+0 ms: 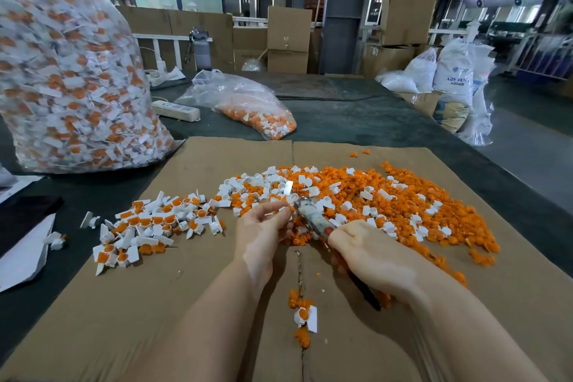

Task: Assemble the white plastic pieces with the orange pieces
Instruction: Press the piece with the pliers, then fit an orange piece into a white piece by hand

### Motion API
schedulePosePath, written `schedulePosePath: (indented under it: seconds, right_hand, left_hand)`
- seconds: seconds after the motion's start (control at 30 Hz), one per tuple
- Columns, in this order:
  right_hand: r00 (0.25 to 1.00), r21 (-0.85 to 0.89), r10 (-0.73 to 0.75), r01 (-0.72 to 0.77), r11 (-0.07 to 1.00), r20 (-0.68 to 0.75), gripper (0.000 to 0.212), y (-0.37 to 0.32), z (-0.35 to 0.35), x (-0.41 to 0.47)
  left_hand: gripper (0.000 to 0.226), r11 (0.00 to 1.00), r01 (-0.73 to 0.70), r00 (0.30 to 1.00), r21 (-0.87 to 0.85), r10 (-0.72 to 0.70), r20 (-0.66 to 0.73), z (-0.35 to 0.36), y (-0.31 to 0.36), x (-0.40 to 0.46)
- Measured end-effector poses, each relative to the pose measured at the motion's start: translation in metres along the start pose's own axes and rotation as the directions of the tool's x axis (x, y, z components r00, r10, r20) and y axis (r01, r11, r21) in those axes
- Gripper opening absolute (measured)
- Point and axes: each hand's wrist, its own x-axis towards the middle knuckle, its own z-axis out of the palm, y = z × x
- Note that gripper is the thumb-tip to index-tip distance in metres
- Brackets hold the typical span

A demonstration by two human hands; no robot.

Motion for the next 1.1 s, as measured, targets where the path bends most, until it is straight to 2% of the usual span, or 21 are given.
schedulePosePath:
  seconds: [0.17, 0.37, 0.53, 0.73, 0.93, 1.1]
  right_hand:
    - [0.999, 0.08, 0.013, -0.015, 0.997, 0.033, 0.033, 0.0, -0.001, 0.002]
    - [0.998, -0.03, -0.033, 0.035, 0.999, 0.056, 0.036, -0.003, 0.001, 0.002]
    - [0.998, -0.036, -0.024, 0.026, 0.999, 0.06, 0.035, -0.005, 0.002, 0.004]
    - [0.998, -0.133, -0.041, 0.033, 0.991, -0.058, 0.029, -0.001, 0.009, 0.011]
    - [0.99, -0.124, -0.065, 0.049, 0.991, -0.123, 0.028, 0.007, 0.016, 0.012]
    - [0.95, -0.126, -0.097, 0.062, 0.99, -0.296, 0.03, 0.021, 0.017, 0.008]
  left_hand:
    - [0.013, 1.0, 0.02, 1.0, 0.006, -0.02, -0.009, 0.001, 0.001, 0.0]
    - [0.011, 0.999, 0.035, 0.999, -0.016, -0.035, -0.013, 0.002, 0.001, -0.001]
    - [0.012, 0.996, 0.063, 0.998, -0.056, -0.063, 0.005, -0.001, 0.003, -0.002]
    - [0.014, 0.998, 0.056, 0.998, -0.037, -0.055, 0.018, -0.002, 0.003, -0.003]
    - [0.012, 1.0, 0.03, 0.999, -0.005, -0.03, 0.023, -0.001, 0.002, -0.004]
    - [0.018, 1.0, 0.011, 1.0, -0.027, -0.011, 0.019, -0.003, 0.0, -0.003]
